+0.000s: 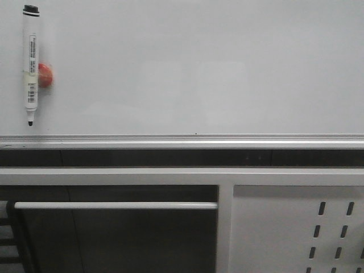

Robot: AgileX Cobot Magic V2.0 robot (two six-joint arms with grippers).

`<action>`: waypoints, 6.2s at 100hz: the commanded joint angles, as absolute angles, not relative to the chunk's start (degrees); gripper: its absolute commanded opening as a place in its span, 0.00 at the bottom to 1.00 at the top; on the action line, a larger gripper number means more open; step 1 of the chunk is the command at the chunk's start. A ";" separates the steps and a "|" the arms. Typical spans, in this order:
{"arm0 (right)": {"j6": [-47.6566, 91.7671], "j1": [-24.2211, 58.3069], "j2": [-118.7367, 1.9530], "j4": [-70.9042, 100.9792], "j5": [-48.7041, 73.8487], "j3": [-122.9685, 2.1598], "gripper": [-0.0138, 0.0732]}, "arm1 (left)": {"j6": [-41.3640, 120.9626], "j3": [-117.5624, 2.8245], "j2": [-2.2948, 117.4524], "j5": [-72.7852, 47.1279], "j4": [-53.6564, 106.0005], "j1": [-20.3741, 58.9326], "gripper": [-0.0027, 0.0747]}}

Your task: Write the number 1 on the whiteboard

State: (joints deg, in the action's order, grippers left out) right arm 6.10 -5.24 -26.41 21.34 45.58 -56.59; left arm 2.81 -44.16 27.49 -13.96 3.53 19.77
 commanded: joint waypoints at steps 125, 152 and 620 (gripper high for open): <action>9.72 -3.66 -31.33 24.39 47.90 -62.96 0.08 | 5.81 -8.61 37.95 28.03 5.82 27.04 0.51; 9.72 -3.66 -31.44 24.43 47.79 -62.96 0.08 | -0.49 -8.61 56.46 47.07 0.41 27.04 0.51; 31.09 36.79 -81.53 42.82 51.53 -75.38 0.57 | -60.69 -31.69 65.19 27.99 -93.61 27.04 0.01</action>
